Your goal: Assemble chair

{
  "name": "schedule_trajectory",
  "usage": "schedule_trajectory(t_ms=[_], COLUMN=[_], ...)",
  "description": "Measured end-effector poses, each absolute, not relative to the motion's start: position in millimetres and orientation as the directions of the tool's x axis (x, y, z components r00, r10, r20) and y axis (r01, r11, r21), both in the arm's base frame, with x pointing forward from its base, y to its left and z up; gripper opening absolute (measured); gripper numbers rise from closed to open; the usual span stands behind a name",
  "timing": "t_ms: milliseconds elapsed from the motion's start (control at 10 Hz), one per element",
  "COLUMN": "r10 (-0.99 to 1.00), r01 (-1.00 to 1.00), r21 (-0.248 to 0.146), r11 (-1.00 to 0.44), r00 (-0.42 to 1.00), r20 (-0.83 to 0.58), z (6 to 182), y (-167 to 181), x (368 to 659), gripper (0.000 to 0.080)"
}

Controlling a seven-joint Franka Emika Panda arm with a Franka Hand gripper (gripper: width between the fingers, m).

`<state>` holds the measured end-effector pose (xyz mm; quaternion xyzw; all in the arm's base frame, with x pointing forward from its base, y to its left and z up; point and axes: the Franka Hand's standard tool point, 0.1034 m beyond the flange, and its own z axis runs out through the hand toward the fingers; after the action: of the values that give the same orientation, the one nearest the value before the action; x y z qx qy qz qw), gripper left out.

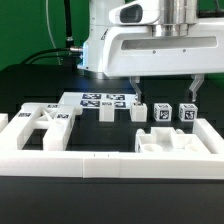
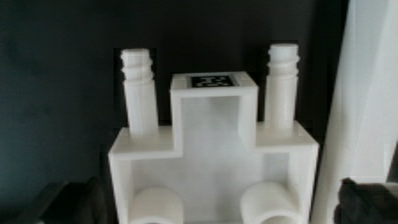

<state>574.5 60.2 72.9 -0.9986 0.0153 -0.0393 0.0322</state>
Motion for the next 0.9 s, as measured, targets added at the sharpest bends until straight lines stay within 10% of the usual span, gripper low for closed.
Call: schedule_trajectory(t_ms=[900], r10=[-0.006], r01=[-0.013], r21=[-0.063], r11=[-0.998], r00=[0.995], r20=[-0.104], z=[50.3], y=[44], x=[518], gripper=[0.0649])
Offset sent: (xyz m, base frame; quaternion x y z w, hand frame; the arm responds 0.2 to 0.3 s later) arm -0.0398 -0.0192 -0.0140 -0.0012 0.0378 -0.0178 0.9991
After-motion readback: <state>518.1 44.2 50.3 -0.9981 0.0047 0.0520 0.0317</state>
